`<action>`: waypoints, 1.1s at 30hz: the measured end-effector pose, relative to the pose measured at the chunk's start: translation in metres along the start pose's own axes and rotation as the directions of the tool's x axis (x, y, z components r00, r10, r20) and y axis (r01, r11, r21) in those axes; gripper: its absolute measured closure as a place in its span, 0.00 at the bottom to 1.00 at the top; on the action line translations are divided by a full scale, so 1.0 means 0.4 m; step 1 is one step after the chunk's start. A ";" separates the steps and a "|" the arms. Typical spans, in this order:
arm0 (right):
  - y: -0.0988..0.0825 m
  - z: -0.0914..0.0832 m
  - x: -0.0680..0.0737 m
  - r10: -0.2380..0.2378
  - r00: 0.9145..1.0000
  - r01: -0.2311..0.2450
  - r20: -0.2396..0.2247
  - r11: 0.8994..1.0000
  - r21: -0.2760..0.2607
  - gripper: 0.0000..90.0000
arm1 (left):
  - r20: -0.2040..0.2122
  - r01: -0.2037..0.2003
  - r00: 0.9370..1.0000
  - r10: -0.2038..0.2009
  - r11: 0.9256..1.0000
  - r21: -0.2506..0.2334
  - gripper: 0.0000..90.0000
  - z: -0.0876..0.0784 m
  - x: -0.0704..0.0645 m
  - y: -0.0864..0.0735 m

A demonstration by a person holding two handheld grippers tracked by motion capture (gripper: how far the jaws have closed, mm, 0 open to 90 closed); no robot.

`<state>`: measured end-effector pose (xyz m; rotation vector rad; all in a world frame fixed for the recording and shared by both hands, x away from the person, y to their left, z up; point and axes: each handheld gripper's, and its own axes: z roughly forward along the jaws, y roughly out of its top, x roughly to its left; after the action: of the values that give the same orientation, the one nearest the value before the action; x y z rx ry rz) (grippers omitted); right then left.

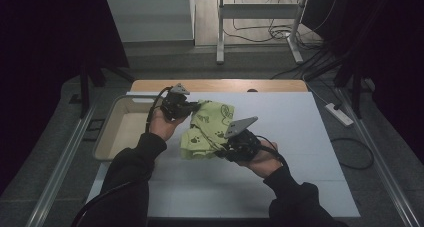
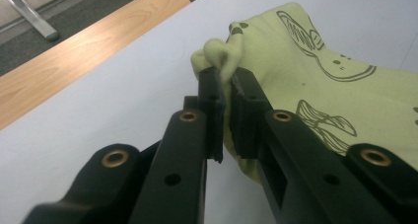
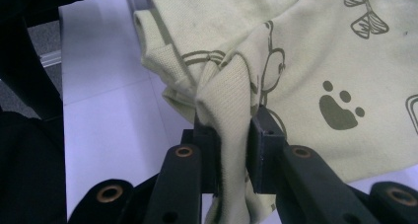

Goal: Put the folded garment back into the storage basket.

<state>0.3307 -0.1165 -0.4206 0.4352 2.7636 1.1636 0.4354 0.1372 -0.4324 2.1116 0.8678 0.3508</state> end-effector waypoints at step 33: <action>0.126 0.090 0.014 -0.047 0.996 0.044 -0.070 0.998 -0.035 0.86 | -0.076 0.066 0.995 -0.068 0.997 -0.035 0.94 -0.131 0.091 -0.037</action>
<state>0.3440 -0.0567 -0.4098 0.3317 2.7932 1.2368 0.4284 0.1991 -0.4123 2.0454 0.9692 0.4111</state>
